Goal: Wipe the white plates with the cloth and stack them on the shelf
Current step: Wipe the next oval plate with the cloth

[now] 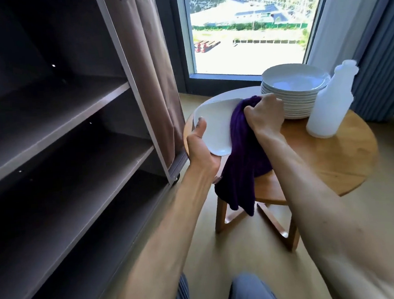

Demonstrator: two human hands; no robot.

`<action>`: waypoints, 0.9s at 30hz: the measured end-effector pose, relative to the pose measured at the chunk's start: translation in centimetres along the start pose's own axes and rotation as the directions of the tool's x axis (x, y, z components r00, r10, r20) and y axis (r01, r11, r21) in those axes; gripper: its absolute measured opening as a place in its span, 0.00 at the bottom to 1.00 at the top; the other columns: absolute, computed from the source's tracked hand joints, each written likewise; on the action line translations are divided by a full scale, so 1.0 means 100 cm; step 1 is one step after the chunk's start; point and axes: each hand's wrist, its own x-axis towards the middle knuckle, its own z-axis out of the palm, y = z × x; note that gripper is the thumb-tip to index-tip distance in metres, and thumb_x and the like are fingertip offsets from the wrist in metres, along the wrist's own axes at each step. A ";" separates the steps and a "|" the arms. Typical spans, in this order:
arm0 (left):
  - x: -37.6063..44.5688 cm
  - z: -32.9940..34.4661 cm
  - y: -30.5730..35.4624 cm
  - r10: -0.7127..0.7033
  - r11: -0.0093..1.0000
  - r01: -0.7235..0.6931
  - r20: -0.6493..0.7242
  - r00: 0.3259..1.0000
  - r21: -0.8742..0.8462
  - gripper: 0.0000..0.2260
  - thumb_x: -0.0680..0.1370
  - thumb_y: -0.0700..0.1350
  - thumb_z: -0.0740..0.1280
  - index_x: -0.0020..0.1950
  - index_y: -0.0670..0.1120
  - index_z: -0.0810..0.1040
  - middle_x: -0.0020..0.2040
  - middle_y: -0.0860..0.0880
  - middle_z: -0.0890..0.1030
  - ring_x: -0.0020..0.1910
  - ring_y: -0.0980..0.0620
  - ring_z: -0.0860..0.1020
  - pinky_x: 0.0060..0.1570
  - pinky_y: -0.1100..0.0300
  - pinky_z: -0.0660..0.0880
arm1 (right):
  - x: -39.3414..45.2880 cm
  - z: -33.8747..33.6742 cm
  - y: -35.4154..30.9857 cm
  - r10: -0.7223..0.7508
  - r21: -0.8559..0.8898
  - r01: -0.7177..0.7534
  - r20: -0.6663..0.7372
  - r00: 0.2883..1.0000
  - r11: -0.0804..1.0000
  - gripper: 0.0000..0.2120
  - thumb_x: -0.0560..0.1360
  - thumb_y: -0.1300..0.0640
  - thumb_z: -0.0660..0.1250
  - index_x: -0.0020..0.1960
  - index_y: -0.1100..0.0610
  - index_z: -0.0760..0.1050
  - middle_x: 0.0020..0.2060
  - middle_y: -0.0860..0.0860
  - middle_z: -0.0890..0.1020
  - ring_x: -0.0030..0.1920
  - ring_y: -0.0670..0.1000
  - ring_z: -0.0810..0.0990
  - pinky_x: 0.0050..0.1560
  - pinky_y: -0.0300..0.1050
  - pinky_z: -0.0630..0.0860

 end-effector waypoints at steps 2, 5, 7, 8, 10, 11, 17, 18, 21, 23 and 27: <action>0.004 0.001 -0.001 0.006 1.000 -0.006 -0.002 1.000 -0.014 0.26 0.77 0.53 0.69 0.73 0.44 0.74 0.69 0.36 0.77 0.60 0.37 0.80 0.51 0.43 0.82 | -0.006 -0.001 0.004 0.042 -0.074 -0.037 0.054 0.998 0.997 0.07 0.70 0.57 0.67 0.43 0.62 0.76 0.45 0.62 0.83 0.49 0.64 0.82 0.42 0.48 0.74; 0.009 0.003 -0.004 -0.009 0.999 0.008 -0.026 1.000 -0.037 0.28 0.76 0.54 0.70 0.74 0.44 0.74 0.69 0.36 0.78 0.66 0.34 0.78 0.56 0.42 0.81 | -0.012 -0.003 0.004 0.098 -0.155 -0.067 0.200 0.975 0.986 0.09 0.72 0.56 0.67 0.48 0.61 0.76 0.48 0.61 0.82 0.53 0.63 0.81 0.48 0.47 0.75; 0.010 0.007 -0.008 -0.038 0.999 0.038 -0.049 0.998 0.000 0.28 0.77 0.57 0.69 0.72 0.42 0.76 0.67 0.36 0.80 0.65 0.35 0.79 0.61 0.43 0.79 | -0.017 -0.005 -0.007 0.065 -0.171 0.000 0.373 0.926 0.985 0.10 0.71 0.54 0.69 0.44 0.61 0.76 0.45 0.59 0.82 0.49 0.61 0.81 0.43 0.46 0.72; 0.014 0.006 -0.011 -0.044 0.997 0.048 -0.080 0.996 0.056 0.29 0.75 0.61 0.72 0.67 0.41 0.79 0.63 0.37 0.82 0.62 0.36 0.81 0.65 0.42 0.76 | -0.021 -0.005 -0.015 0.033 -0.130 0.029 0.455 0.890 0.991 0.10 0.69 0.54 0.71 0.42 0.61 0.77 0.43 0.58 0.82 0.46 0.59 0.81 0.40 0.47 0.73; 0.017 0.006 -0.012 -0.058 0.995 0.064 -0.070 0.996 0.082 0.26 0.72 0.64 0.74 0.50 0.40 0.83 0.48 0.40 0.83 0.51 0.41 0.82 0.69 0.46 0.71 | -0.031 -0.006 -0.030 -0.047 0.010 0.050 0.562 0.826 0.999 0.08 0.66 0.57 0.73 0.39 0.61 0.78 0.35 0.55 0.81 0.38 0.55 0.81 0.35 0.46 0.75; 0.014 0.008 -0.011 -0.064 0.997 0.065 -0.033 0.997 0.029 0.24 0.74 0.64 0.72 0.44 0.40 0.83 0.43 0.41 0.80 0.47 0.43 0.80 0.65 0.47 0.70 | -0.035 -0.008 -0.036 -0.085 0.049 0.069 0.580 0.810 0.996 0.06 0.66 0.59 0.73 0.38 0.60 0.78 0.32 0.53 0.79 0.34 0.53 0.79 0.31 0.41 0.73; -0.005 0.011 -0.007 -0.046 0.999 0.045 0.073 0.996 0.014 0.20 0.81 0.60 0.63 0.51 0.48 0.87 0.52 0.42 0.84 0.56 0.43 0.81 0.73 0.42 0.68 | -0.031 0.008 -0.043 -0.172 0.215 0.086 0.422 0.890 0.973 0.13 0.58 0.52 0.72 0.40 0.56 0.83 0.35 0.55 0.85 0.38 0.54 0.85 0.43 0.55 0.84; -0.008 0.012 -0.005 -0.038 0.999 0.036 0.058 0.998 0.030 0.17 0.83 0.58 0.63 0.51 0.50 0.88 0.53 0.43 0.85 0.57 0.43 0.81 0.72 0.42 0.71 | -0.031 0.011 -0.045 -0.171 0.272 0.071 0.363 0.916 0.960 0.13 0.58 0.53 0.72 0.41 0.58 0.83 0.36 0.57 0.85 0.36 0.52 0.83 0.41 0.54 0.83; -0.018 0.011 0.008 -0.040 0.993 0.035 0.044 0.998 0.112 0.16 0.82 0.52 0.64 0.63 0.47 0.83 0.60 0.39 0.84 0.60 0.41 0.81 0.65 0.44 0.76 | -0.027 0.013 -0.047 -0.161 0.300 0.097 0.198 0.967 0.949 0.11 0.61 0.56 0.72 0.40 0.61 0.81 0.36 0.59 0.83 0.34 0.49 0.76 0.35 0.47 0.74; -0.014 0.003 0.024 0.046 0.975 -0.045 0.001 0.999 0.216 0.18 0.81 0.51 0.65 0.67 0.44 0.78 0.63 0.37 0.81 0.58 0.40 0.80 0.61 0.44 0.77 | -0.021 0.004 -0.044 -0.120 0.300 0.092 0.076 0.990 0.950 0.07 0.65 0.57 0.72 0.42 0.57 0.82 0.36 0.52 0.84 0.39 0.49 0.80 0.40 0.44 0.74; 0.002 -0.011 0.046 0.215 0.922 -0.103 -0.271 0.938 0.374 0.12 0.83 0.47 0.62 0.65 0.47 0.78 0.58 0.43 0.82 0.59 0.41 0.80 0.62 0.40 0.78 | -0.010 -0.013 -0.028 0.037 0.443 0.025 -0.130 0.991 0.896 0.10 0.74 0.58 0.68 0.54 0.57 0.81 0.45 0.48 0.83 0.47 0.47 0.80 0.54 0.41 0.76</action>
